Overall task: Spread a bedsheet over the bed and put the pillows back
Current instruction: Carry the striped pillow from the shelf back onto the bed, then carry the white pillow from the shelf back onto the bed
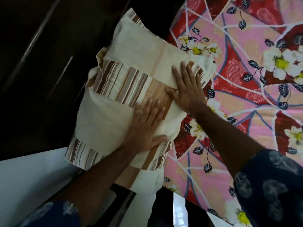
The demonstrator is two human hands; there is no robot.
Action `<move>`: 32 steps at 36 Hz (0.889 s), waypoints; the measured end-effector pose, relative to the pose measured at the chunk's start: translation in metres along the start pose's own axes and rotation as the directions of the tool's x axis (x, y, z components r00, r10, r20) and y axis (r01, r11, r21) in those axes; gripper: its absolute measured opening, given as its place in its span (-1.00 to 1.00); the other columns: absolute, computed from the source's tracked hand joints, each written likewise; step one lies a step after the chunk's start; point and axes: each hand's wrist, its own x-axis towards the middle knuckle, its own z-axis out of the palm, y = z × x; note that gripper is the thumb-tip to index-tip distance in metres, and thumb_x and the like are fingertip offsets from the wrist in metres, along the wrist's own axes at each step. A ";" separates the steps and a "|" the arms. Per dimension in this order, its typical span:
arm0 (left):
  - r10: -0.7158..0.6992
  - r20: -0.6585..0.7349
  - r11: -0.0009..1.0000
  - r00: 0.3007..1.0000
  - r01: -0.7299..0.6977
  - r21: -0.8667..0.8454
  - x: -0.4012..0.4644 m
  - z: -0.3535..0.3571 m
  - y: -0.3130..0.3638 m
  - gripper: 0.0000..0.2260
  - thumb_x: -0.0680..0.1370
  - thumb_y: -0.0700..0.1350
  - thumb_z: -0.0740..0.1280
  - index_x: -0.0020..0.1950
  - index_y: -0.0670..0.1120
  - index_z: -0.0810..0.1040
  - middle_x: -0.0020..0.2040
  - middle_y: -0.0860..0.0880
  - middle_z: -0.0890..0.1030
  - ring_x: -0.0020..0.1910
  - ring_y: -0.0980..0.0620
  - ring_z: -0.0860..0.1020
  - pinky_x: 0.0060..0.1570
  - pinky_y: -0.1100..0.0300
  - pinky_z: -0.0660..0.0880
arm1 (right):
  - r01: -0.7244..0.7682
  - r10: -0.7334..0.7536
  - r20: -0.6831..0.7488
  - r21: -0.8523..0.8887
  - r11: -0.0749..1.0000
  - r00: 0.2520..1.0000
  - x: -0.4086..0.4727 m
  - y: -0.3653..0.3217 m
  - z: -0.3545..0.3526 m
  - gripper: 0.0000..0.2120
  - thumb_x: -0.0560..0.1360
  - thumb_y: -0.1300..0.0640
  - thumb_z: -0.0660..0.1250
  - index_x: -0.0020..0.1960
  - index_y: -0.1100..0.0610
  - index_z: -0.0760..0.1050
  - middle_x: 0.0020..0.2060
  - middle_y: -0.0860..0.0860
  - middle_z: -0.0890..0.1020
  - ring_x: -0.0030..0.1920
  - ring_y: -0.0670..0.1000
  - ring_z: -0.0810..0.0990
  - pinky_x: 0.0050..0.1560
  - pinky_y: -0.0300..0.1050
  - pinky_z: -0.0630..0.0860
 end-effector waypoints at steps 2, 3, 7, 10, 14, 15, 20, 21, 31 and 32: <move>-0.005 0.020 1.000 1.000 0.005 -0.004 -0.001 0.004 0.001 -0.11 0.57 0.44 0.06 0.66 -0.15 -0.06 0.66 -0.23 -0.09 0.63 -0.28 -0.11 0.49 -0.41 -0.02 | -0.013 0.014 0.045 -0.017 1.000 0.999 -0.001 -0.003 -0.006 -0.27 0.65 -0.37 -0.08 0.67 -0.06 -0.22 0.66 0.08 -0.16 0.65 0.14 -0.16 0.60 0.30 -0.06; -0.009 0.034 1.000 0.999 0.009 0.000 -0.001 0.005 0.001 -0.11 0.57 0.44 0.05 0.66 -0.15 -0.09 0.66 -0.23 -0.11 0.63 -0.27 -0.13 0.49 -0.40 -0.03 | -0.019 0.020 0.067 -0.024 1.000 0.998 -0.002 -0.005 -0.009 -0.27 0.64 -0.37 -0.09 0.66 -0.06 -0.24 0.66 0.08 -0.18 0.65 0.15 -0.17 0.61 0.29 -0.07; -0.024 0.082 1.000 0.996 0.023 0.014 0.000 0.001 0.002 -0.11 0.57 0.43 0.00 0.66 -0.15 -0.13 0.65 -0.24 -0.15 0.63 -0.28 -0.16 0.50 -0.40 -0.08 | -0.021 0.024 0.134 -0.025 0.999 0.991 -0.008 -0.010 -0.022 -0.23 0.65 -0.36 -0.05 0.66 -0.01 -0.27 0.65 0.14 -0.20 0.65 0.19 -0.18 0.61 0.27 -0.06; -0.035 0.090 0.999 0.995 0.034 0.016 -0.002 -0.006 0.005 -0.12 0.58 0.41 0.03 0.66 -0.17 -0.12 0.65 -0.26 -0.15 0.63 -0.29 -0.15 0.50 -0.39 -0.07 | 0.014 0.005 0.182 -0.103 0.995 0.983 -0.024 -0.013 -0.034 -0.18 0.63 -0.35 -0.01 0.66 0.06 -0.26 0.65 0.19 -0.15 0.64 0.23 -0.12 0.61 0.27 0.00; -0.050 0.069 0.998 0.996 0.053 -0.040 -0.007 -0.011 0.013 -0.13 0.57 0.35 0.10 0.66 -0.19 -0.05 0.65 -0.27 -0.09 0.63 -0.31 -0.10 0.52 -0.38 -0.05 | 0.084 -0.037 0.277 -0.161 0.983 0.960 -0.061 -0.016 -0.048 -0.17 0.64 -0.28 0.10 0.67 0.08 -0.22 0.65 0.19 -0.13 0.64 0.23 -0.06 0.60 0.30 0.02; -0.052 0.072 0.997 0.996 0.056 -0.052 -0.009 -0.012 0.016 -0.14 0.56 0.34 0.10 0.66 -0.19 -0.04 0.65 -0.27 -0.06 0.63 -0.31 -0.09 0.51 -0.38 -0.04 | 0.083 -0.035 0.282 -0.163 0.983 0.959 -0.072 -0.015 -0.052 -0.18 0.64 -0.26 0.13 0.67 0.08 -0.20 0.65 0.18 -0.11 0.65 0.22 -0.05 0.59 0.30 0.02; -0.071 0.193 0.995 0.979 0.083 -0.055 -0.019 -0.027 0.043 -0.21 0.58 0.31 0.05 0.65 -0.17 0.00 0.64 -0.29 -0.01 0.62 -0.32 -0.05 0.50 -0.40 0.01 | -0.043 0.101 0.328 -0.178 0.983 0.939 -0.141 0.004 -0.069 -0.23 0.66 -0.25 0.09 0.67 0.07 -0.17 0.66 0.13 -0.11 0.65 0.19 -0.09 0.61 0.27 -0.07; -0.059 0.214 0.996 0.975 0.073 -0.056 -0.021 -0.033 0.051 -0.23 0.60 0.29 0.08 0.65 -0.16 0.04 0.64 -0.29 0.02 0.62 -0.33 -0.02 0.50 -0.40 0.03 | -0.065 0.126 0.334 -0.186 0.980 0.934 -0.158 0.010 -0.074 -0.23 0.66 -0.26 0.08 0.67 0.07 -0.17 0.66 0.13 -0.12 0.65 0.19 -0.09 0.61 0.27 -0.09; 0.282 0.218 0.959 0.934 -0.276 -0.059 -0.005 -0.130 0.189 -0.24 0.57 0.33 -0.10 0.57 -0.14 0.33 0.50 -0.19 0.43 0.46 -0.24 0.41 0.35 -0.34 0.36 | -0.292 0.327 0.158 -0.211 0.933 0.932 -0.345 0.062 -0.169 -0.20 0.65 -0.26 0.04 0.66 0.15 -0.20 0.65 0.14 -0.11 0.65 0.18 -0.10 0.61 0.27 -0.10; 0.319 0.183 0.948 0.930 -0.316 -0.045 -0.003 -0.142 0.209 -0.25 0.57 0.32 -0.08 0.56 -0.15 0.34 0.50 -0.20 0.43 0.47 -0.25 0.40 0.35 -0.35 0.36 | -0.325 0.357 0.139 -0.208 0.922 0.924 -0.366 0.065 -0.181 -0.19 0.65 -0.25 0.08 0.66 0.15 -0.21 0.65 0.14 -0.11 0.65 0.18 -0.11 0.60 0.27 -0.11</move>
